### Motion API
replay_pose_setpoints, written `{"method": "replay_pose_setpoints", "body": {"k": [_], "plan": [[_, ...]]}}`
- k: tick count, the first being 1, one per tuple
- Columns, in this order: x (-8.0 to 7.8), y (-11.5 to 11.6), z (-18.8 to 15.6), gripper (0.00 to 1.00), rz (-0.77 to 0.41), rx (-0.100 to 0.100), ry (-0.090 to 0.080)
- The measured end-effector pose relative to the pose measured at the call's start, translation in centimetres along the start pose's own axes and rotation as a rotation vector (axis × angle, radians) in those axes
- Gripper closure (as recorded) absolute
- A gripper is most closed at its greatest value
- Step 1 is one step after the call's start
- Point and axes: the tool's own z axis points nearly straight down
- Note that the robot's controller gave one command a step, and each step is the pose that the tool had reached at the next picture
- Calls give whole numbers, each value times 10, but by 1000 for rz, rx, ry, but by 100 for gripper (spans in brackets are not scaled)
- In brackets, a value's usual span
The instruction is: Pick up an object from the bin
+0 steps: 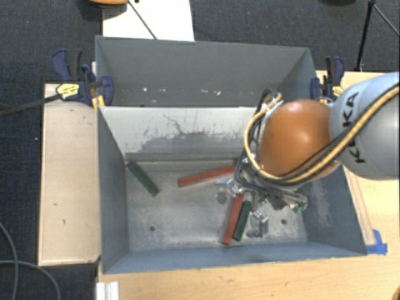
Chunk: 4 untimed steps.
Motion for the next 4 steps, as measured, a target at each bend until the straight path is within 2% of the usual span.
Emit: {"method": "replay_pose_setpoints", "body": {"k": [1,2,4], "plan": [[-4,-13,70,0,-294,4,-4],[-10,-19,93,100,-473,-1,-1],[-11,-20,86,100,-518,0,-2]]}}
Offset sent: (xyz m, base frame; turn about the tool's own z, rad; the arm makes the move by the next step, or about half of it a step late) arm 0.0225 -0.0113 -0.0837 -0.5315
